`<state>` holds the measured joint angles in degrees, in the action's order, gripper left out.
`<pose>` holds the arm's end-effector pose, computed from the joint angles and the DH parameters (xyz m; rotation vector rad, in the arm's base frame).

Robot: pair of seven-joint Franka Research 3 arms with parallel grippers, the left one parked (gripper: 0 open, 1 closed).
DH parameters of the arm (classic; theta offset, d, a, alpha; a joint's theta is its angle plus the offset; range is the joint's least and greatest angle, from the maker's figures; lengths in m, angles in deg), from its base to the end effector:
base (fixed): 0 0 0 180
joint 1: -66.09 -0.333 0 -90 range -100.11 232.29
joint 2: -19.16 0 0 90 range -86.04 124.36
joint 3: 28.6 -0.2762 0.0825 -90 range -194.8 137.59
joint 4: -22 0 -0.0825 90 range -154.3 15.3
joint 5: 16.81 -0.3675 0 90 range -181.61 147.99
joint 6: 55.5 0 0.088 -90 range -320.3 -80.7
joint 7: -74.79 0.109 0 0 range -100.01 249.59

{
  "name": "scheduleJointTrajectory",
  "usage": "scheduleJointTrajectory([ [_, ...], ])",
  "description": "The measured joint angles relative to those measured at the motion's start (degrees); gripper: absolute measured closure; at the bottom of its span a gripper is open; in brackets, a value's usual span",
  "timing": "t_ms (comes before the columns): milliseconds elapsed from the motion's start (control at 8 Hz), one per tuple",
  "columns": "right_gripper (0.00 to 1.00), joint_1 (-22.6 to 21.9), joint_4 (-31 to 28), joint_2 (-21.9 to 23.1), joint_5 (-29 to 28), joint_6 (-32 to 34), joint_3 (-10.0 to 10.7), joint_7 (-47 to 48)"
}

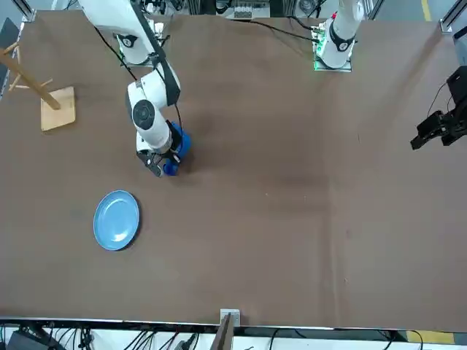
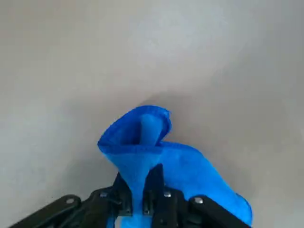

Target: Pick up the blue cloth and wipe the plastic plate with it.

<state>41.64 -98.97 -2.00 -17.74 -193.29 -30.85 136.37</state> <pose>0.4884 0.2462 0.2061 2.9552 -0.9520 -0.1109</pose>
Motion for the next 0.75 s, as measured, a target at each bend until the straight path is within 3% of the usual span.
scheduleJointTrajectory([
  [375, 0.92, 2.19, 7.65, 1.88, 0.13, 11.11, 0.19, -5.91],
  [750, 0.92, 8.0, 16.76, 4.18, 0.2, 25.14, 0.52, -16.96],
])
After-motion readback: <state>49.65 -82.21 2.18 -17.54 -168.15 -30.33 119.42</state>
